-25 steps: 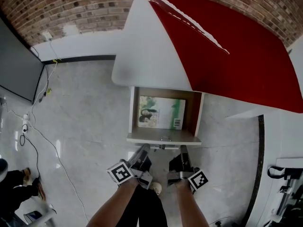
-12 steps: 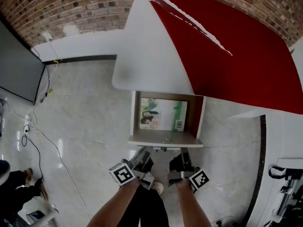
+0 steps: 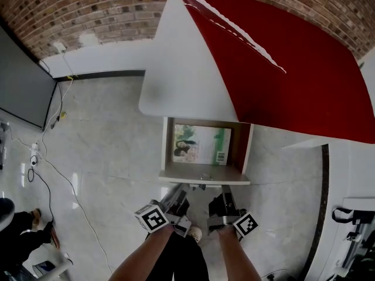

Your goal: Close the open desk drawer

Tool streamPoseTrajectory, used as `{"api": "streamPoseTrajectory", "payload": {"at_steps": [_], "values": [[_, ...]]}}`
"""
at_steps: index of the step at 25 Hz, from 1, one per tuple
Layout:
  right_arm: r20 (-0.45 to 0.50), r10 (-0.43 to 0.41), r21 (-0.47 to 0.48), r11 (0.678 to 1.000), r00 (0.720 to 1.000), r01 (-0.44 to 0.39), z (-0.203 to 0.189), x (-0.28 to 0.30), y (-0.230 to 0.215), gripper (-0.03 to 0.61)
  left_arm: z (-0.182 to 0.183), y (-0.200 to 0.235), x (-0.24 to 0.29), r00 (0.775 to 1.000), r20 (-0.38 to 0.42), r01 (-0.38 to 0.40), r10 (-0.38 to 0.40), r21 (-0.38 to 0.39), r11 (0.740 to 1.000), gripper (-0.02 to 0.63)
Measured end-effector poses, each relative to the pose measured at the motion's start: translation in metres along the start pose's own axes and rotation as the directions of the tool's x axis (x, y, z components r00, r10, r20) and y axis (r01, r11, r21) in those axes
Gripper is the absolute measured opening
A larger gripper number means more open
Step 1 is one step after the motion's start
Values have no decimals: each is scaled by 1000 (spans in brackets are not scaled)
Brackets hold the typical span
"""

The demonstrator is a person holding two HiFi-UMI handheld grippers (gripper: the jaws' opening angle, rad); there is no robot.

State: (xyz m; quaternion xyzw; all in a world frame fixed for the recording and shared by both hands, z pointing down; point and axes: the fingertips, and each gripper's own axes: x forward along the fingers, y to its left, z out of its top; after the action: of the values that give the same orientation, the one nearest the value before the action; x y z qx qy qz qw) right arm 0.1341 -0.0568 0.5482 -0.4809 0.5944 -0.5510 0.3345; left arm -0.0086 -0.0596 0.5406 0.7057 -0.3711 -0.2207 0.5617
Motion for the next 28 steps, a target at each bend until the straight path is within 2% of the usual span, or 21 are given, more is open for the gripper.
{"api": "streamPoseTrajectory", "payload": {"at_steps": [5,10,17,22,28], "values": [[25,59,20,998,998,-60,4,5,15,6,8,-14,4,997,51,61,-59,-30,998,9],[41,100,15,995,994,-101,11,11,32,6,19,-30,10,993,79,93,-92,-13,996,9],[31,163,-44,986,986,-161,25,30,66,6,43,-60,26,989,91,108,-116,87,990,9],[62,114,-50,993,992,-111,35,41,79,6,53,-71,37,991,98,82,-88,63,995,9],[69,65,-81,995,995,-60,34,41,79,6,53,-70,37,997,62,37,-45,132,991,9]]}}
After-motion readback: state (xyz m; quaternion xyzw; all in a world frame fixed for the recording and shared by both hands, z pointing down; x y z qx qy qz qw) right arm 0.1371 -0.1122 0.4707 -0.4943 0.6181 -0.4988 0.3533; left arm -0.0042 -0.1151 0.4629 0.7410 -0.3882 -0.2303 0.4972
